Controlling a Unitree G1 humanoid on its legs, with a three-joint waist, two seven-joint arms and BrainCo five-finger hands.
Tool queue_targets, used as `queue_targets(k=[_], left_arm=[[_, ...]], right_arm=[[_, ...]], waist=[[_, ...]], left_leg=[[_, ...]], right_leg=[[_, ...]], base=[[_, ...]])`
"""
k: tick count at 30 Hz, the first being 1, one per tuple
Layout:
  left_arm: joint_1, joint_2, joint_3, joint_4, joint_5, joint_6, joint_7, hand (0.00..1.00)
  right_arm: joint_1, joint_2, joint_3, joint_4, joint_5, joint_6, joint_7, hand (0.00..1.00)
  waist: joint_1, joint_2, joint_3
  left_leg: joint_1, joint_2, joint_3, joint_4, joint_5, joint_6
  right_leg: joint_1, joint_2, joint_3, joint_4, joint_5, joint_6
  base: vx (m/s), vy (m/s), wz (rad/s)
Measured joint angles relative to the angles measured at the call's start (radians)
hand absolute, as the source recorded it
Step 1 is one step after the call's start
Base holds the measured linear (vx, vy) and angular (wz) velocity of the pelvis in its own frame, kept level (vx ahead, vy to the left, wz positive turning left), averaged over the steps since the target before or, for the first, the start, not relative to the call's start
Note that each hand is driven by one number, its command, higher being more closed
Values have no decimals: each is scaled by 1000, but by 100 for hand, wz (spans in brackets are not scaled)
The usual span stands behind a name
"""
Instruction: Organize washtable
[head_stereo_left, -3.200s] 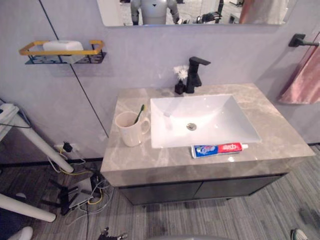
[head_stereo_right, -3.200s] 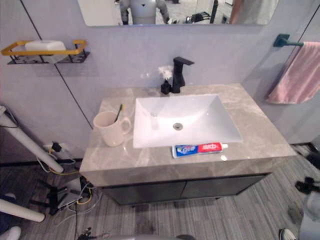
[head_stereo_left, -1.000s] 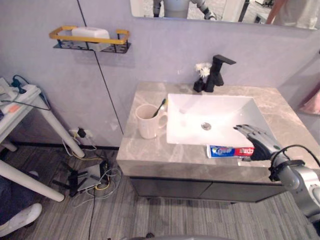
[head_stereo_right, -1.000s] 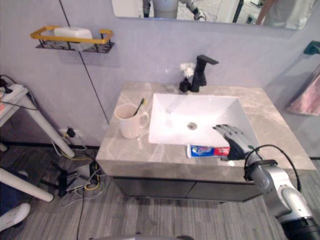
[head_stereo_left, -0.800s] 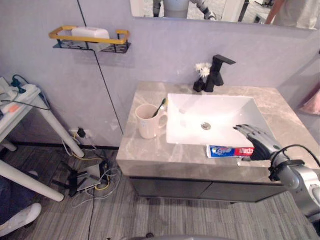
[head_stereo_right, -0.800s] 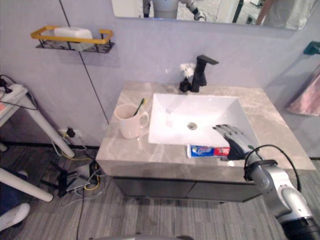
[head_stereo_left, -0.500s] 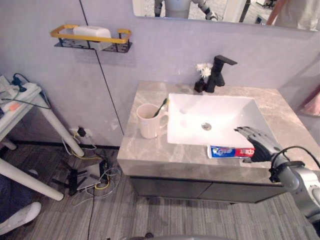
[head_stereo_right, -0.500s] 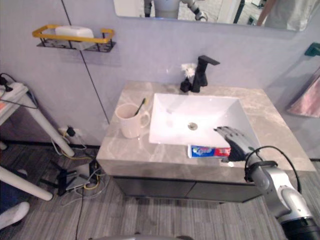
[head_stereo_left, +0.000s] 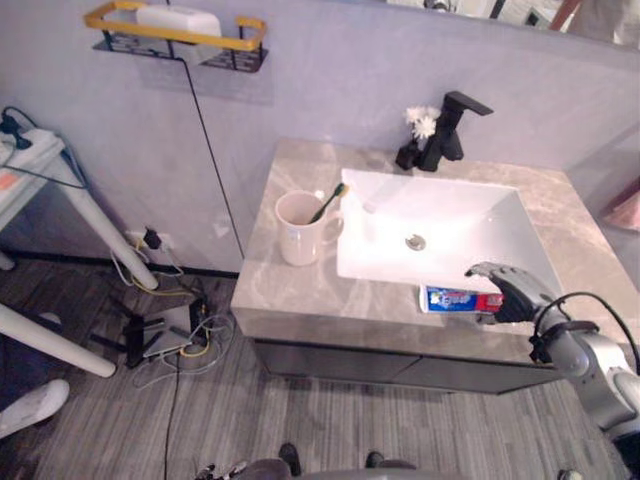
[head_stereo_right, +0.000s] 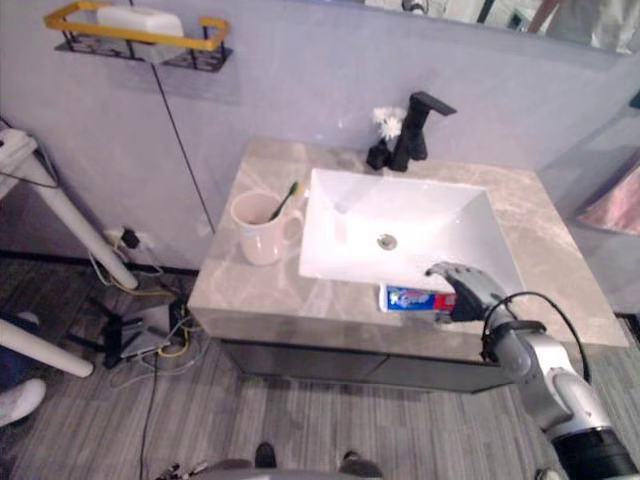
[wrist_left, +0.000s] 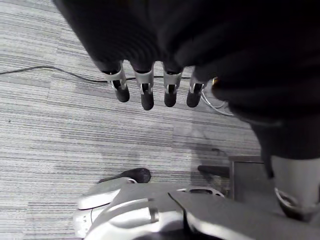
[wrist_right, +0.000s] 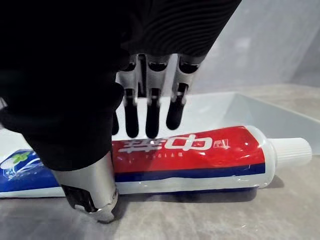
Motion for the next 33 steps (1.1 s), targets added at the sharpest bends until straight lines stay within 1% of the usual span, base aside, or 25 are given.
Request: queue_targets(k=[3,7,9,15,21,26,29,33], left_arm=[[-2,0,0,1,-7,0,1,0],[-6,0,-1,1,-17,-1,1,0],[-10,0,-1,1,-18,-1,2,0],[-12,-2,-2,-5,-18,-1,2,0],[-12,-2,-7,-7,-19,-1,2,0],[-13,-4,-15,-7,-19,-1,3,0],[-13,-10,-15,-7,-18,-1,3,0],[-13,-19,-14,-4,-17,-1,3,0]], right_arm=[[-9,8,4,2,1,0,-1,100],[-23,19,8,3,29,0,-3,100],[-39,19,14,10,36,-1,-3,100],[-41,23,30,11,74,-16,-2,100],[-41,41,27,10,77,-23,-9,100],[-41,70,24,11,77,-23,-27,100],[-41,104,19,8,77,-22,-49,100],[-41,161,-5,-34,133,-24,-77,100]], waist=[[0,0,5],[0,1,20],[1,3,26],[3,6,28],[4,9,27],[4,19,27],[4,30,22],[9,46,13]], left_leg=[[-1,0,0,-2,1,0],[3,0,-7,-36,24,-7],[4,2,-9,-39,26,-8],[5,2,-9,-44,27,-8],[5,2,-9,-47,29,-4],[5,1,-10,-47,30,-4],[5,0,-12,-51,31,-2],[3,-1,-18,-53,32,-1]], right_leg=[[-2,0,0,2,0,0],[-11,3,-9,4,1,-2],[-11,4,-13,4,2,-2],[-11,6,-14,0,2,-2],[-10,7,-15,-2,2,-2],[-10,6,-15,-1,2,-2],[-10,6,-16,-1,2,-2],[-10,6,-20,-3,2,-2]], base=[[0,0,0],[-14,-8,5],[-22,-10,5],[0,0,0],[0,0,0],[0,0,0],[0,0,0],[7,-1,3]])
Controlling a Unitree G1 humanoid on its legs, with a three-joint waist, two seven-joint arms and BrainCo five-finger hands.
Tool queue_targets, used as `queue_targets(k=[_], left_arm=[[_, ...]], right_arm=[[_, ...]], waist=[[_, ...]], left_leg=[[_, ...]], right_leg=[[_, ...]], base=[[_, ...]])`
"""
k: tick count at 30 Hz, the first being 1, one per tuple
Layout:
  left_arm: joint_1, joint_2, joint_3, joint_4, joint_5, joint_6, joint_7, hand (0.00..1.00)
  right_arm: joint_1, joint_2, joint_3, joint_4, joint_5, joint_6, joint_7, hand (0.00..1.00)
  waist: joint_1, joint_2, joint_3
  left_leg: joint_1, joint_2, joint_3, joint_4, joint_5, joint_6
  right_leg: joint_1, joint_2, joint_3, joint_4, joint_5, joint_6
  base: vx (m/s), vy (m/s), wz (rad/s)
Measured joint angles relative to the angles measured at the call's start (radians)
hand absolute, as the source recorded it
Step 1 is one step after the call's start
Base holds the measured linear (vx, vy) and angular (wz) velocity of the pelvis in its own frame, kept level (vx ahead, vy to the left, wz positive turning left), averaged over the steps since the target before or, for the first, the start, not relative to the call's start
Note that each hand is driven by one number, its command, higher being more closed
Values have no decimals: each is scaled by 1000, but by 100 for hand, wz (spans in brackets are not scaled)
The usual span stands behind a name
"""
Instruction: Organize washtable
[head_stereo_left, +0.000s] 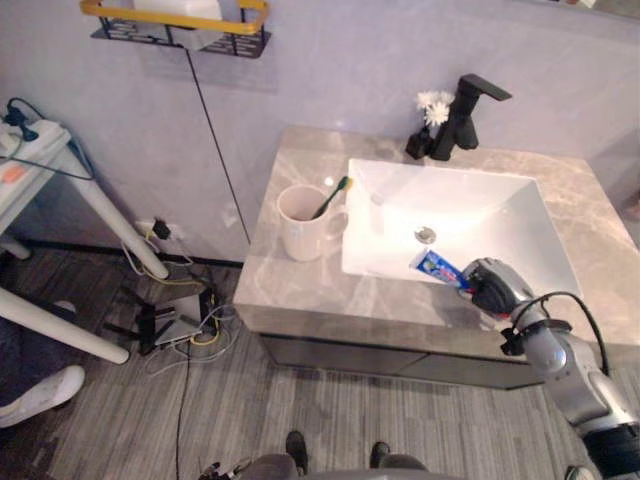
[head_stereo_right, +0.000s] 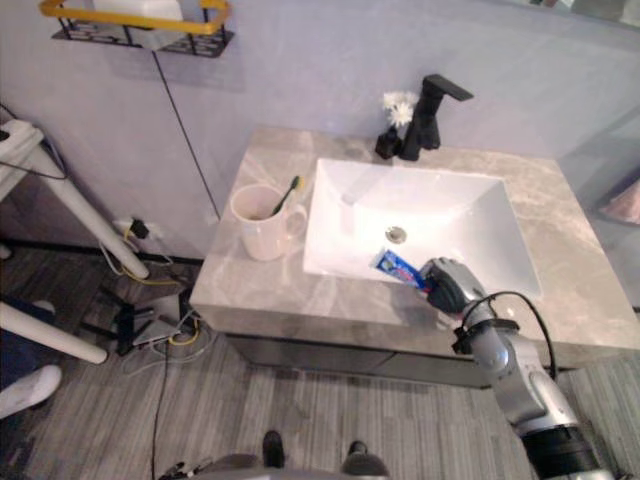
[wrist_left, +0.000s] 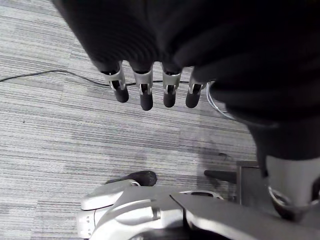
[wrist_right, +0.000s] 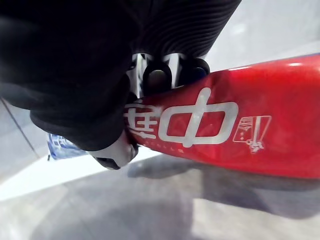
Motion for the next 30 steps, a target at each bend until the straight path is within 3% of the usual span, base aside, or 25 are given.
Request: queue_targets(k=[6,17,20,24,30], left_arm=[[0,-20,39,6,0,-4,2,0],[16,-36,281,-25,-19,-15,57,0],[24,-32,404,-202,-24,-21,93,0],[46,-1,511,-588,-62,-68,155,0],[20,-7,523,-1100,-130,-158,220,0]], right_arm=[[0,62,0,-52,43,-35,-29,100],[-29,161,-1,-141,61,-85,-112,100],[-29,167,-1,-189,61,-98,-127,100],[-29,167,-4,-251,62,-134,-130,100],[-28,171,-31,-288,70,-147,-155,100]], waist=[[19,21,-15],[26,34,-33],[38,42,-41],[48,43,-77],[74,51,-108]], left_leg=[[-18,-3,-22,0,6,8],[-31,-4,-45,0,19,6],[-33,-2,-51,-12,18,-4],[-46,-7,-76,-10,19,-2],[-48,-20,-115,3,22,3]], right_leg=[[3,1,-20,-14,8,1],[2,-1,-46,-15,14,-2],[-2,0,-57,-13,9,-9],[0,-2,-84,-14,8,-8],[21,-10,-132,-13,7,-9]], base=[[9,-9,12],[-30,-11,6],[-34,-7,8],[30,-9,17],[40,-13,20]])
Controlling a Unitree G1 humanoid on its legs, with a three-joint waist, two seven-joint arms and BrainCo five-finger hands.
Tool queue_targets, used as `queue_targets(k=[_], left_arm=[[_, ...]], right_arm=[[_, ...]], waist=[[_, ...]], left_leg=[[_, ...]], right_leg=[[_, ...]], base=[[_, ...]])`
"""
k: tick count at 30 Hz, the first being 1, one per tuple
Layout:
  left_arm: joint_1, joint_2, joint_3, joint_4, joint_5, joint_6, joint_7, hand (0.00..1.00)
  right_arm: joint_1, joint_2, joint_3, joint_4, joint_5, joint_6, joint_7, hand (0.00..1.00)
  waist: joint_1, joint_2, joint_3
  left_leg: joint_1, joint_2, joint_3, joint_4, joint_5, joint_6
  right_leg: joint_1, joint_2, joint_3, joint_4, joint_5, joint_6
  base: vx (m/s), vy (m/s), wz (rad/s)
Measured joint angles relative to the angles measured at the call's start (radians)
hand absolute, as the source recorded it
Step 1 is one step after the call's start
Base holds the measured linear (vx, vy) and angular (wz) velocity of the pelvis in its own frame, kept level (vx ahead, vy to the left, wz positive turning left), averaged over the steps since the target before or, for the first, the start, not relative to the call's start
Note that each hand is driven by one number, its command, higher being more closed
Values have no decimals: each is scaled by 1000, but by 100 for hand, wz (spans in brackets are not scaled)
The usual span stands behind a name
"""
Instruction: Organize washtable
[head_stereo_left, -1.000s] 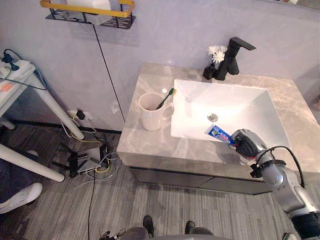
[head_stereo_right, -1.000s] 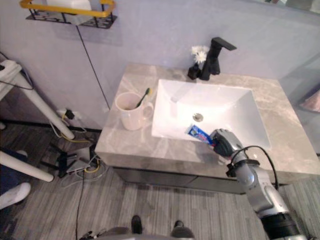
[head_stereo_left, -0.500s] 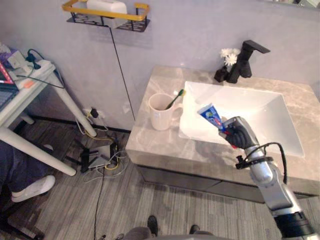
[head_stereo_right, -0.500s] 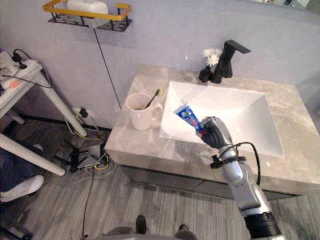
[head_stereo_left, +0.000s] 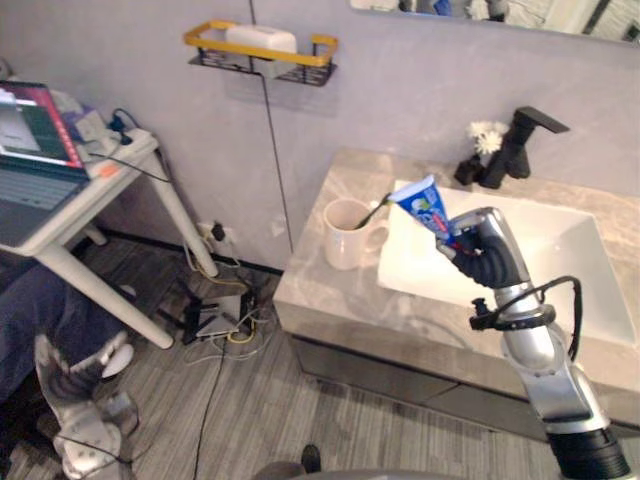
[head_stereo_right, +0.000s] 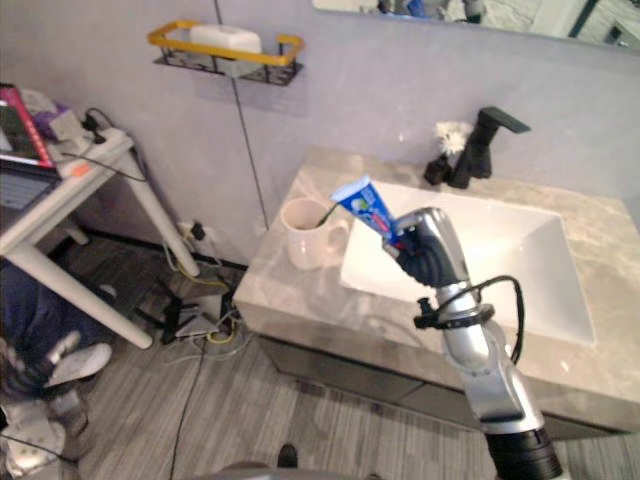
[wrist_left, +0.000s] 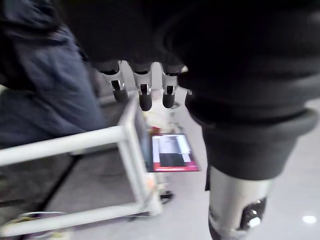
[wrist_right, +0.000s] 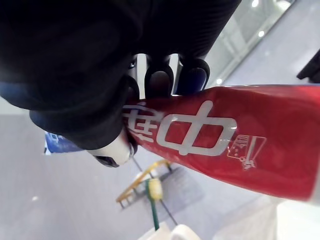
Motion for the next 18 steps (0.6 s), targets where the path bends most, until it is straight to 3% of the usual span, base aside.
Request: queue_targets(k=[4,8,18], left_arm=[[-13,-4,-119,-190,-12,-42,-6,0],[-44,-6,-364,-331,-120,-60,-71,0],[-173,-5,-741,-366,-317,-68,-183,0]], right_arm=[[0,22,2,0,8,0,0,100],[-3,35,39,0,29,2,4,100],[-83,33,177,1,29,18,14,100]], waist=[[6,6,-7],[0,12,-16],[-5,25,-36]], left_leg=[[7,-5,-16,5,0,0],[11,-9,-18,13,0,0],[19,4,-3,10,5,1]], right_leg=[[17,-4,-16,2,-1,0],[17,-13,-17,26,-19,7],[14,-2,-4,31,-19,6]], base=[[-12,-22,14],[-53,-28,2],[-37,-19,-4]])
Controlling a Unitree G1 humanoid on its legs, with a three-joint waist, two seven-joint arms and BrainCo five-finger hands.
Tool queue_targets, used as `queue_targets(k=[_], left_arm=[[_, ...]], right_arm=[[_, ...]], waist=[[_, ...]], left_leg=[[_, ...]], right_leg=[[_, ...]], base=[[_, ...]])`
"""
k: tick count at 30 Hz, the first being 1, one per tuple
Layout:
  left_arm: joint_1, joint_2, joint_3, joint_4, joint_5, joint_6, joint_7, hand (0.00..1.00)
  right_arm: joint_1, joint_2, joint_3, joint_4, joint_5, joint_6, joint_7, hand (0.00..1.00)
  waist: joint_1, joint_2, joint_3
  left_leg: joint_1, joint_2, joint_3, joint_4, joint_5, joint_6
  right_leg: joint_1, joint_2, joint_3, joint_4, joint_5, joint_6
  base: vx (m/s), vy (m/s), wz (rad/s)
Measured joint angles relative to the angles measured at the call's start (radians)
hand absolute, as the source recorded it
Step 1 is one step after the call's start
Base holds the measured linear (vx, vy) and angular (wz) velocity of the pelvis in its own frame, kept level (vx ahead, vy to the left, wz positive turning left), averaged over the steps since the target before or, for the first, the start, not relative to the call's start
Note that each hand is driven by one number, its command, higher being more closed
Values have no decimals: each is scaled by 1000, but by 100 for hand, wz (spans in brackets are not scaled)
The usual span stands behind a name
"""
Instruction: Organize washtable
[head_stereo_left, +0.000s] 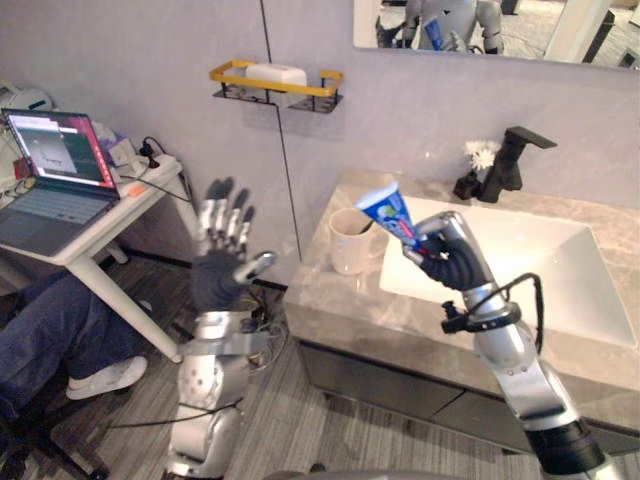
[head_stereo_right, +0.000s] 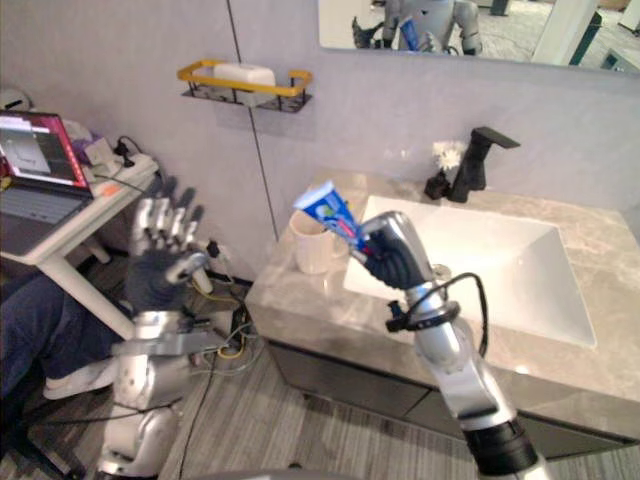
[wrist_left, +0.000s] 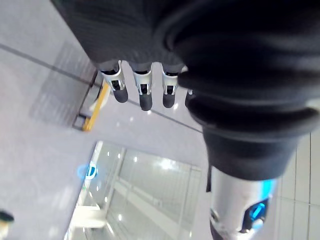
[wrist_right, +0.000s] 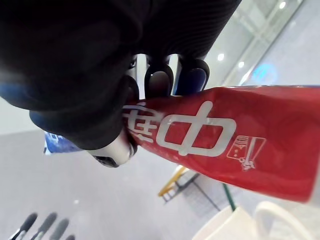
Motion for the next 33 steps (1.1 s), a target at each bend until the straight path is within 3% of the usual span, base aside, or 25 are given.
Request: queue_targets(k=[8,21,22,33], left_arm=[[-128,9,-200,13,-44,5,-16,0],[-244,35,-302,50,-74,-3,40,0],[-262,39,-309,51,-78,-8,52,100],[-370,41,-339,63,-82,-22,115,100]], right_arm=[[-91,-41,102,23,-2,5,-2,100],[-172,-69,194,95,5,13,-25,100],[-175,-70,200,95,11,14,-27,100],[-209,-77,237,93,41,-4,-46,100]], waist=[[-4,-12,-7],[-22,-28,-17],[-24,-29,-18],[-29,-29,-18]], left_leg=[[3,0,25,-14,8,9],[28,-2,43,-50,25,8],[28,-2,44,-50,25,8],[28,-2,48,-50,25,8]], right_leg=[[-17,-1,28,0,6,2],[-21,-2,51,6,11,6],[-21,-2,52,6,11,6],[-24,-3,56,6,12,7]], base=[[2,-3,-9],[-13,1,-4],[0,0,0],[1,0,-1]])
